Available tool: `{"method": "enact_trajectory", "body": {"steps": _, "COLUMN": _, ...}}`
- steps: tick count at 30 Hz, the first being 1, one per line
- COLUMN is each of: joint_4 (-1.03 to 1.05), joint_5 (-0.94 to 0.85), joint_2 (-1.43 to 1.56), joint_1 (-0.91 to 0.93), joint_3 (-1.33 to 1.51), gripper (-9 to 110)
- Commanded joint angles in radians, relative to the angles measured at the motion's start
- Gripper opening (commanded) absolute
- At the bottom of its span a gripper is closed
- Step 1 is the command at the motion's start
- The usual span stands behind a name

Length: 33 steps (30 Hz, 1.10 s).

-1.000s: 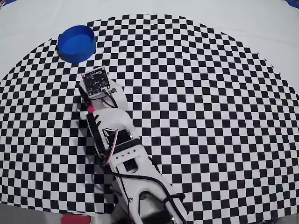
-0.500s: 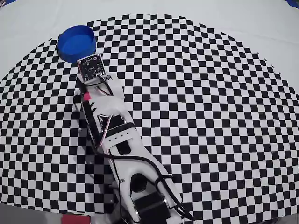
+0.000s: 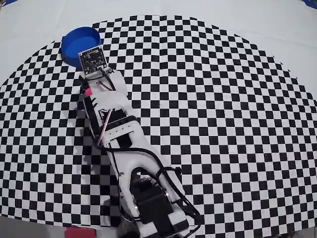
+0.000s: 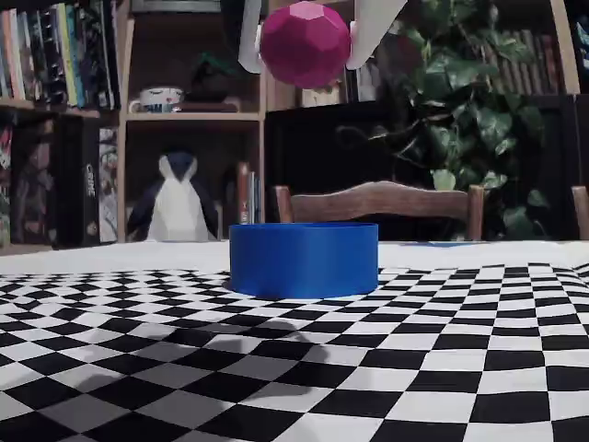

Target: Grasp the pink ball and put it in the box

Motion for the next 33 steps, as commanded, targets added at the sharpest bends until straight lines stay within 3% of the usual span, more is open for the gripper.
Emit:
{"method": "enact_trajectory", "body": {"steps": 1, "joint_4": -0.020, "joint_5": 0.006, "joint_2": -0.028, "joint_1": -0.003, "joint_3": -0.077, "gripper": 0}}
{"method": "enact_trajectory", "body": {"steps": 33, "joint_4": -0.025, "joint_5": 0.006, "joint_2": -0.479, "joint_1": -0.003, "joint_3": -0.511, "gripper": 0}}
